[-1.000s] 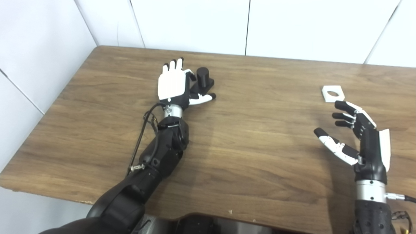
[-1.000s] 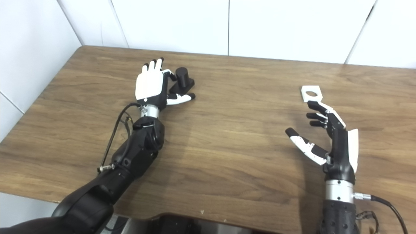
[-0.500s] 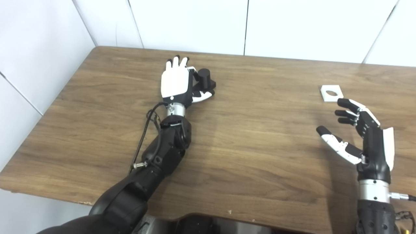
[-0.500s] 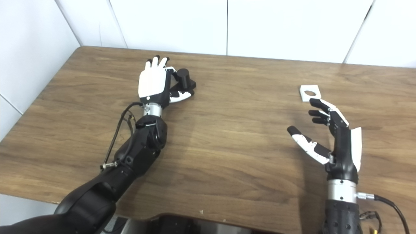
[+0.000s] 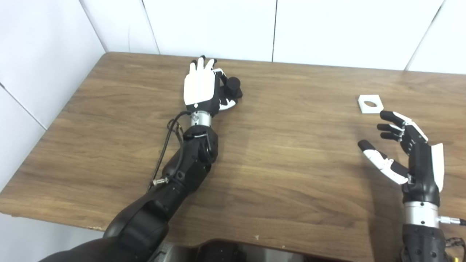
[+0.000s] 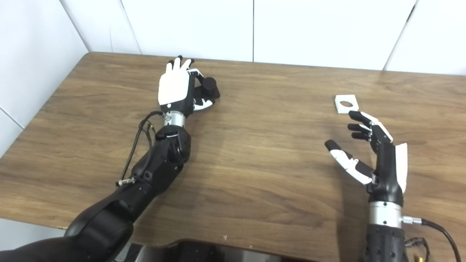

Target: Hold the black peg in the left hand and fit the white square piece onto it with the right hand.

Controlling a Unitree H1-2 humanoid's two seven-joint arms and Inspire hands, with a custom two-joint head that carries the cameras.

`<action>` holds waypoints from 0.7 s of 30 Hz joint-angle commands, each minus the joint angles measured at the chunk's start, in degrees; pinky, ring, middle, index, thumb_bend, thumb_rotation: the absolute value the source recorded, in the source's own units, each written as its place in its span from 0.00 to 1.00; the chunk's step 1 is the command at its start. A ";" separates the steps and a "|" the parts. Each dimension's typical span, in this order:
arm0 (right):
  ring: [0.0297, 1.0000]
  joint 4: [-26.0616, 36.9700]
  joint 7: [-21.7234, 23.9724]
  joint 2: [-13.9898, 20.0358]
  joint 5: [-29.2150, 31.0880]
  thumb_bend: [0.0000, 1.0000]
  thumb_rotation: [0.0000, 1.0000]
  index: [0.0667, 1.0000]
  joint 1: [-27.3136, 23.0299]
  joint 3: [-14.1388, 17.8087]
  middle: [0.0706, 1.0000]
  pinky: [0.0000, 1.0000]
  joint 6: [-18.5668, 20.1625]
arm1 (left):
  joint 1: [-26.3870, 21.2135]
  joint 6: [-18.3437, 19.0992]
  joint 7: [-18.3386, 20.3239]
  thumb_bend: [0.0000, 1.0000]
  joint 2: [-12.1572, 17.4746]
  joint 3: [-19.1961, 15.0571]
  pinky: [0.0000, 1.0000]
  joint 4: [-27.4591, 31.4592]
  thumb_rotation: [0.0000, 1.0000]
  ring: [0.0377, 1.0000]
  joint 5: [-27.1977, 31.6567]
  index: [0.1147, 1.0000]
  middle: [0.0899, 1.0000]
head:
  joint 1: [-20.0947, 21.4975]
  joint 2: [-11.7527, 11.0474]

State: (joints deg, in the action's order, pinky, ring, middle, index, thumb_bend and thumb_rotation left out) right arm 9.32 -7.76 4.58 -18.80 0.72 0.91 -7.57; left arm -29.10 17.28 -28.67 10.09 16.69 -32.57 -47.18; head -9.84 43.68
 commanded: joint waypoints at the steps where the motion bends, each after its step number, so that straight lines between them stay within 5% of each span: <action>1: 0.69 2.28 -0.23 -0.11 0.17 0.62 0.37 0.72 -0.66 0.13 0.75 0.66 -0.73 | 0.33 1.16 -0.07 0.52 1.98 -0.16 1.00 -1.20 0.08 0.98 -0.22 0.42 0.90 | 0.28 0.17; 6: 0.70 2.73 -0.30 -0.02 -0.10 0.63 0.39 0.71 -0.47 0.32 0.75 0.66 -0.54 | 1.34 -1.02 1.52 0.52 1.62 -0.76 1.00 0.68 0.08 0.97 2.14 0.42 0.89 | 1.03 0.36; 12: 0.69 3.44 -0.31 -0.17 -0.95 0.61 0.40 0.72 -0.29 0.29 0.75 0.64 0.24 | 4.38 -5.26 8.51 0.52 0.63 -2.84 1.00 7.51 0.08 0.98 10.27 0.41 0.88 | 2.13 0.41; 21: 0.69 3.37 -0.40 -0.55 -1.15 0.60 0.39 0.72 -0.59 0.00 0.75 0.64 0.39 | 9.15 -6.36 17.18 0.52 -0.14 -2.91 1.00 16.35 0.08 0.97 16.51 0.41 0.89 | 3.86 0.53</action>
State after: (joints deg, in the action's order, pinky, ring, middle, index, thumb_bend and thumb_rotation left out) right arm 10.26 -7.77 4.44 -19.63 1.19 0.97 -6.72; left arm -20.31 10.65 -13.80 9.74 13.35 -17.36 -31.00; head -5.98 44.21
